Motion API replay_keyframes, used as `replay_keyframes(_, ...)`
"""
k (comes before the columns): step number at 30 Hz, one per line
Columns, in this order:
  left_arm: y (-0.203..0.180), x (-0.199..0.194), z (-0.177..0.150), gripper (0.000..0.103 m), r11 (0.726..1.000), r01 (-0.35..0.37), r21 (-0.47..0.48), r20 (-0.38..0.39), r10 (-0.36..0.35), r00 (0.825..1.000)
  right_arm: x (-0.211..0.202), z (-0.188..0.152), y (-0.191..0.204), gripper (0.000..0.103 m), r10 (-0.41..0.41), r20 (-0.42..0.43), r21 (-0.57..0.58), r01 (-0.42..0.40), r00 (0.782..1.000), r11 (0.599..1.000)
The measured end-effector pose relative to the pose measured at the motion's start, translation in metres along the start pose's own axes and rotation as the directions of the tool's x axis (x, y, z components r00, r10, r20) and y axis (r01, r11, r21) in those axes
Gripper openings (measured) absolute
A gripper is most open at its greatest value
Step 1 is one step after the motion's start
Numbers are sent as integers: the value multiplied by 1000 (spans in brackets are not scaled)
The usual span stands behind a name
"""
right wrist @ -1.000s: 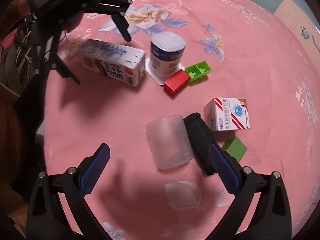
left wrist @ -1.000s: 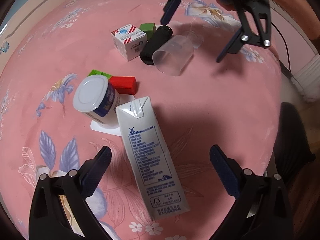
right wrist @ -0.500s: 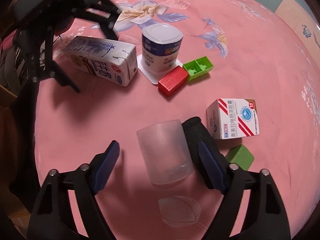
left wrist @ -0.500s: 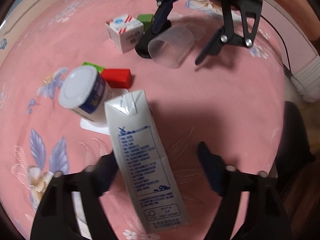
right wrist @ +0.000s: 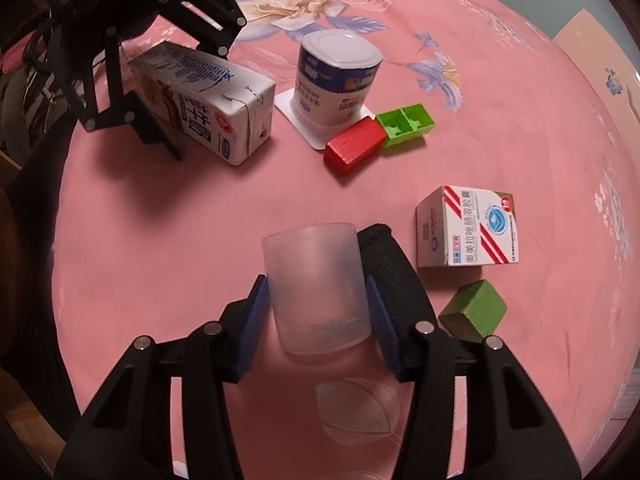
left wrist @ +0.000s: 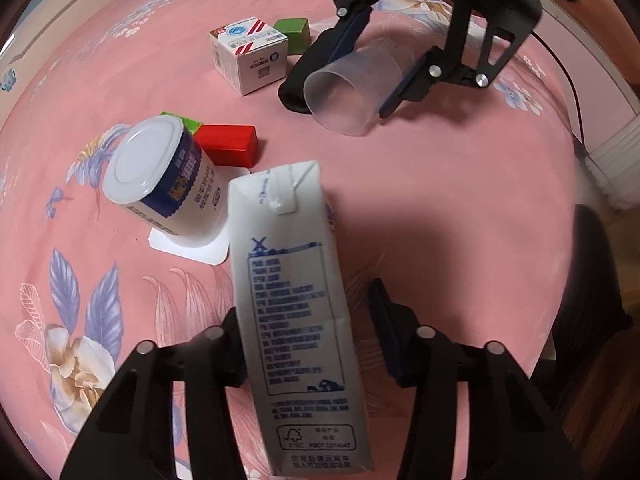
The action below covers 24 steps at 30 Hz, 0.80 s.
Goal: Collect trash
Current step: 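Carry the cup and milk carton in both tools over the trash bin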
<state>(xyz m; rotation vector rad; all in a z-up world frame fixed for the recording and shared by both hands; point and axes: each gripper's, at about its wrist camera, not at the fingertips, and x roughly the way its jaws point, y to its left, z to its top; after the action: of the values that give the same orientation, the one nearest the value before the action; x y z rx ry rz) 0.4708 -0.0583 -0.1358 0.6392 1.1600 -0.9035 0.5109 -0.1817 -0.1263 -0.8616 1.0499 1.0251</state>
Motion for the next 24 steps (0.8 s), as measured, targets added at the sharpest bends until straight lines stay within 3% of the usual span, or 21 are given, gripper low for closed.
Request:
replay_keyframes(3,-3,-1,2,40,1000,2,2,-3,-2,1000,2,1,5,49,-13,-16,-15,13,1000,1000)
replay_keyframes(13,-13,-10,5,39,999,-28,26,3,28,1000,-18,0,22,49,9,-34,-8,-10,999,1000)
replay_keyframes(24,-44,-49,-6,39,992,-71,103,51,66,997,-67,-14,64,49,-3,-4,-22,3,1000,1000)
